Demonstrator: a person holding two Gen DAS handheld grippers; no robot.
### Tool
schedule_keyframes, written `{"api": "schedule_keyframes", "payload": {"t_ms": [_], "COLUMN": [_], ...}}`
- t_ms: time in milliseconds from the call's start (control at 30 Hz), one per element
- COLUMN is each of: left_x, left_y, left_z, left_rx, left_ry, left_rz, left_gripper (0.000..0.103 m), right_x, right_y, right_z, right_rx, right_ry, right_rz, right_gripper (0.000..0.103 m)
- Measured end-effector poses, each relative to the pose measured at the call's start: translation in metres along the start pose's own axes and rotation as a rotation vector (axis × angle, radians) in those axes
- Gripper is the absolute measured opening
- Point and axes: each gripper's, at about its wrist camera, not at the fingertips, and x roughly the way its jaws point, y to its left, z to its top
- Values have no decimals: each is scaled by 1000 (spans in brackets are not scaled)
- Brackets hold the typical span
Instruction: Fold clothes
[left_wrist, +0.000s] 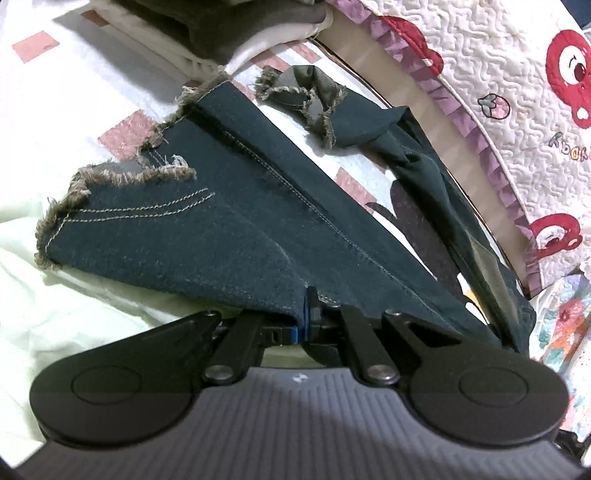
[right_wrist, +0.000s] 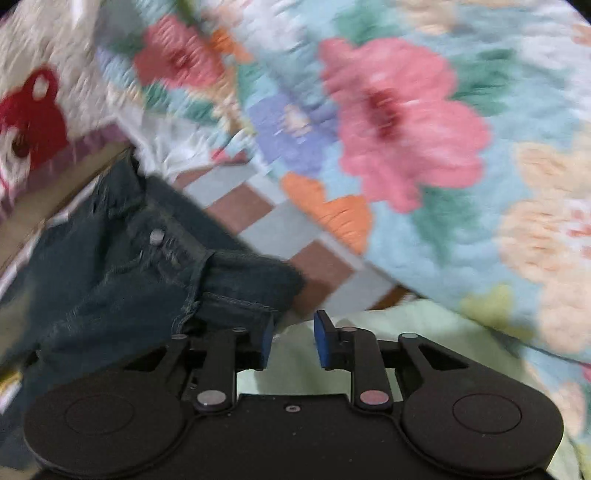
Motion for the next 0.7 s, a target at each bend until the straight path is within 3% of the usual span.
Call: {"api": "schedule_keyframes", "payload": {"t_ms": [133, 200, 400, 500, 633, 700], "left_x": [3, 0, -11, -16, -17, -20], "left_y": [-5, -7, -14, -17, 2, 11], "left_z": [0, 1, 4, 5, 2, 2], "left_rx": [45, 63, 116, 143, 68, 38], "left_ry": [-2, -16, -58, -79, -62, -68], "left_rz": [27, 22, 7, 0, -30, -45], "left_gripper": [3, 3, 6, 6, 7, 11], "right_x": [-48, -65, -58, -56, -55, -40], "right_y": [-4, 16, 149, 233, 311, 332], "right_z": [10, 6, -34, -87, -161, -191], "right_rx": [41, -36, -325, -492, -726, -792], "right_ry": [-83, -81, 95, 199, 211, 274], "right_rz": [130, 247, 597, 743, 792, 753], "right_gripper": [32, 33, 38, 38, 40, 41]}}
